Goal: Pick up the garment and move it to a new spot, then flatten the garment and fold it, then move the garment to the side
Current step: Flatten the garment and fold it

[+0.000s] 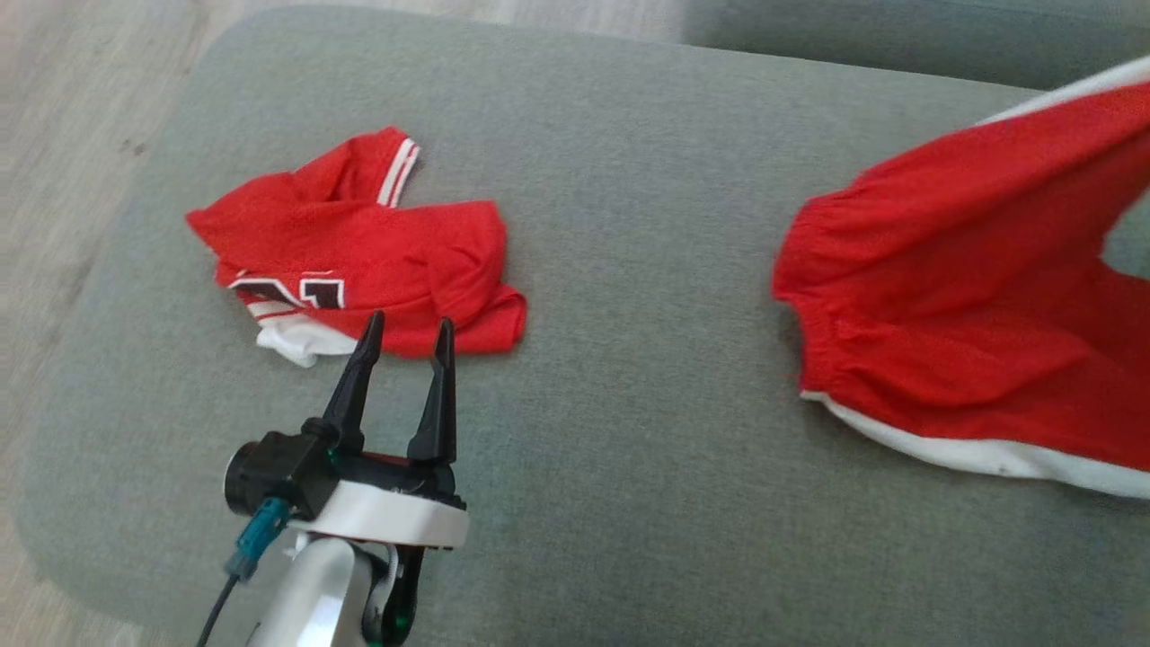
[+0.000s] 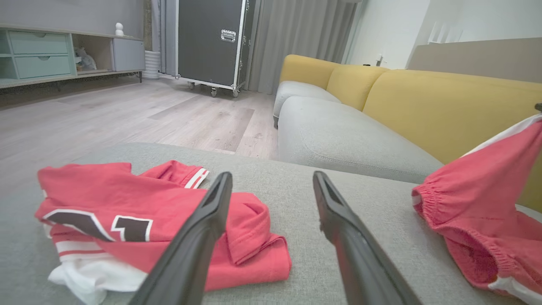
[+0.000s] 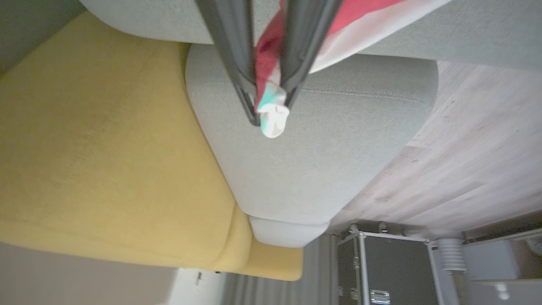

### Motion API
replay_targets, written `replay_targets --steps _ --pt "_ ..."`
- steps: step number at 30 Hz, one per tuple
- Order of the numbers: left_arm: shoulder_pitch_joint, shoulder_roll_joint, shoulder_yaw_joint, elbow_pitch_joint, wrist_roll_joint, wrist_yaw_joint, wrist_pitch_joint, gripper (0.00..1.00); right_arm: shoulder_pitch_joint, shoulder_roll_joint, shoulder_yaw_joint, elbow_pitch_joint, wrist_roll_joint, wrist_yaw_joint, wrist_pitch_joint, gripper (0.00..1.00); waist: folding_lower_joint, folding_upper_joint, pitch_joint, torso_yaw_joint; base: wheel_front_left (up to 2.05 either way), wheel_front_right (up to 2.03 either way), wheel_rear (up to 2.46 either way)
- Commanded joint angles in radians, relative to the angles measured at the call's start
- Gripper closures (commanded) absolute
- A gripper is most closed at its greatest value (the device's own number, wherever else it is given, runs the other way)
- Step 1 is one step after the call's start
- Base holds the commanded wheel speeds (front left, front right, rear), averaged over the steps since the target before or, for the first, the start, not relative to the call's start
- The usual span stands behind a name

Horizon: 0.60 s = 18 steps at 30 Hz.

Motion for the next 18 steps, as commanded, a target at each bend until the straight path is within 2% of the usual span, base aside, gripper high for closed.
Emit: replay_targets --steps 1,6,9,14,18 --pt "-0.041 0.003 0.027 -0.029 -0.008 0.005 -0.01 0.0 -0.058 -0.013 -0.07 -0.032 -0.039 -0.001 0.007 0.0 -0.0001 0.0 0.012 0.019 0.0 0.0 0.0" --pt "-0.036 0.003 0.035 -0.036 -0.011 0.013 -0.01 0.0 -0.056 0.038 -0.221 -0.058 -0.171 -0.001 -0.023 0.0 -0.0001 0.0 0.004 0.007 0.0 0.0 0.0" --pt "-0.03 0.003 0.049 -0.045 -0.007 0.015 -0.01 0.0 -0.044 0.108 -0.234 -0.053 -0.203 -0.001 -0.083 0.0 -0.0001 0.0 -0.014 -0.028 0.0 0.0 0.0" --pt "-0.018 0.003 0.079 -0.064 0.007 0.014 -0.01 0.0 -0.004 0.235 -0.133 -0.062 -0.185 -0.001 -0.134 0.0 -0.0001 0.0 -0.057 -0.112 0.0 0.0 0.0" --pt "-0.006 0.003 0.095 -0.079 0.013 0.012 -0.01 0.0 0.12 0.316 0.009 -0.245 -0.073 -0.001 -0.135 0.0 -0.0001 0.0 -0.098 -0.178 0.0 0.0 0.0"
